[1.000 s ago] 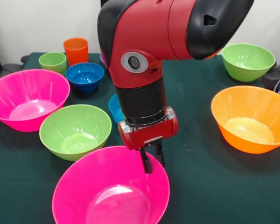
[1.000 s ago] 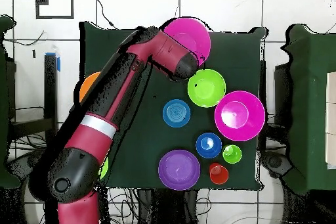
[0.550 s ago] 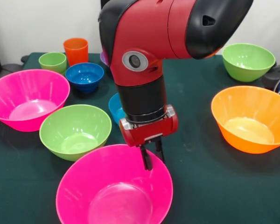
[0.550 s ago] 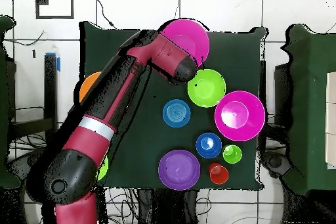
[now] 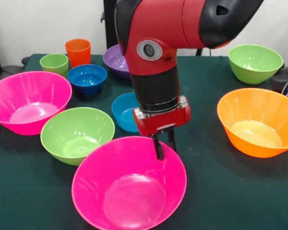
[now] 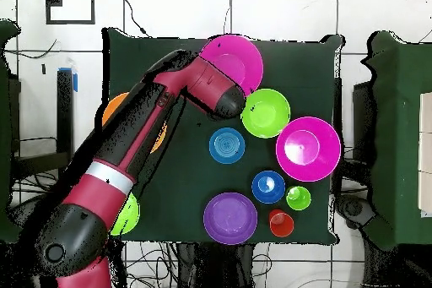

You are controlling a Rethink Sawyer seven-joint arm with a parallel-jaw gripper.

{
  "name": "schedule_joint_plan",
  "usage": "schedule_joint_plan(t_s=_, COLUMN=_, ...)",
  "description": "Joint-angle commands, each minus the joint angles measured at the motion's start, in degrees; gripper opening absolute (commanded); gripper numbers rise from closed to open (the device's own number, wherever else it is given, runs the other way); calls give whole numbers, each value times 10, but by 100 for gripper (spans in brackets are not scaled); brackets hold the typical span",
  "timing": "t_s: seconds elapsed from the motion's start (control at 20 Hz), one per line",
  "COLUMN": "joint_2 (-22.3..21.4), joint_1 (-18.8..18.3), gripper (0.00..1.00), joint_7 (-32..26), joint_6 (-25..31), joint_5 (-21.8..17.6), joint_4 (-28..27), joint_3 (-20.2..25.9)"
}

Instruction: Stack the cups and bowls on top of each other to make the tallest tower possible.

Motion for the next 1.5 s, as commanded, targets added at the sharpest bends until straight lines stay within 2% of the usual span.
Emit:
schedule_joint_plan(t_s=0.05, joint_2=-1, joint_1=32, gripper=0, joint_7=11, joint_6=-8, joint_5=52, joint_4=81, joint_3=122)
schedule_joint_plan(t_s=0.75, joint_2=-22, joint_1=78, gripper=0, joint_7=71, joint_6=9, joint_5=61, joint_4=149, joint_3=136)
schedule_joint_plan(t_s=1.5, joint_2=-38, joint_1=110, gripper=0, joint_7=119, joint_6=21, joint_5=59, joint_4=191, joint_3=151)
